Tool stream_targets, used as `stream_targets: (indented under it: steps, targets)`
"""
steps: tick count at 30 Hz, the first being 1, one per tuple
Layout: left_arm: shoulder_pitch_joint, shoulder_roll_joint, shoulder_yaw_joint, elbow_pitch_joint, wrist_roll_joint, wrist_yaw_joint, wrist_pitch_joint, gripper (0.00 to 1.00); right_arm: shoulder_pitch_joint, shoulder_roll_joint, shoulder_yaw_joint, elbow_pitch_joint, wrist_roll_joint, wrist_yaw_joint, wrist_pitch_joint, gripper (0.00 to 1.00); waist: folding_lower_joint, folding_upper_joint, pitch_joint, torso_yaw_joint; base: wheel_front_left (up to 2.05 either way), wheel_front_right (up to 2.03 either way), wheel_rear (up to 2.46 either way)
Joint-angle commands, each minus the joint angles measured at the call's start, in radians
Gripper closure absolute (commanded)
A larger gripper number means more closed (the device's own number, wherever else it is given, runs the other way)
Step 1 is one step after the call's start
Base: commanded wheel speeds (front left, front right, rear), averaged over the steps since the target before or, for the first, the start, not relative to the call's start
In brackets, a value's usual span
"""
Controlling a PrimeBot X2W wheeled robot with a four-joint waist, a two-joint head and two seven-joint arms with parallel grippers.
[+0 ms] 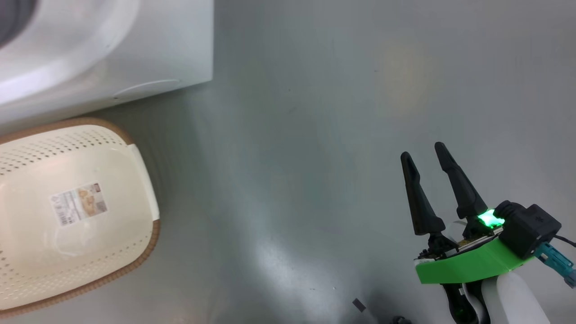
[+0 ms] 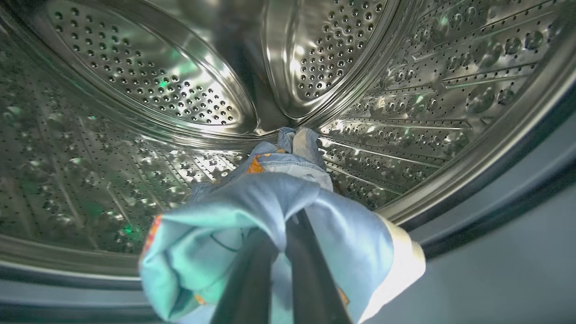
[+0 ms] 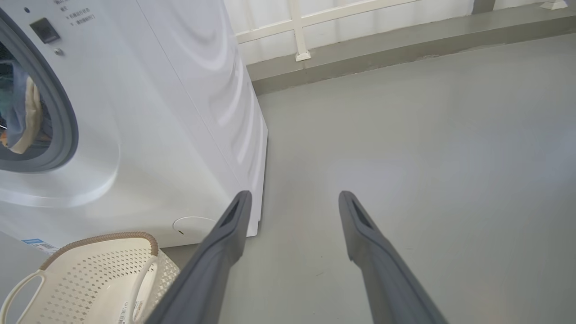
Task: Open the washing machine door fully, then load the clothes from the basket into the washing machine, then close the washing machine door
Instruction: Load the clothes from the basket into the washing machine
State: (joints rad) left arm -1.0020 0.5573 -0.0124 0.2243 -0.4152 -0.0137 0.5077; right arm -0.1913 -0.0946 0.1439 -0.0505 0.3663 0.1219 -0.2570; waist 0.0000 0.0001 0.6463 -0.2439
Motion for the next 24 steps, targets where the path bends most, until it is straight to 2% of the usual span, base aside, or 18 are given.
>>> stream_targets:
  steps: [1,7,10,16,22,24]
  targets:
    - [-0.033,0.057,0.026,-0.001,0.004,-0.003,-0.006,1.0,-0.004,0.001,0.024,-0.017,0.01,0.009,-0.005,0.0,0.0,-0.0001,0.026,-0.027,0.0,0.0,0.0]
    - [-0.164,0.092,0.019,0.137,0.032,-0.004,-0.037,1.0,-0.023,0.013,0.045,-0.011,0.025,0.009,-0.005,0.0,0.0,-0.0001,0.068,-0.088,0.0,0.0,0.0]
    - [-0.223,0.121,0.029,0.181,0.053,0.006,-0.086,1.0,-0.028,0.019,0.056,-0.009,0.033,0.009,-0.005,0.0,0.0,-0.0001,0.089,-0.12,0.0,0.0,0.0]
    - [-0.345,0.146,0.029,0.23,0.116,0.037,-0.278,1.0,-0.038,0.027,0.068,-0.008,0.043,0.009,-0.005,0.0,0.0,-0.0001,0.127,-0.151,0.0,0.0,0.0]
    - [-0.447,0.142,0.007,0.282,0.188,0.087,-0.495,1.0,-0.059,0.03,0.08,-0.008,0.049,0.009,-0.005,0.0,0.0,-0.0001,0.158,-0.163,0.0,0.0,0.0]
    - [-0.463,0.138,-0.001,0.312,0.199,0.094,-0.531,1.0,-0.062,0.031,0.083,-0.008,0.05,0.009,-0.005,0.0,0.0,-0.0001,0.164,-0.165,0.0,0.0,0.0]
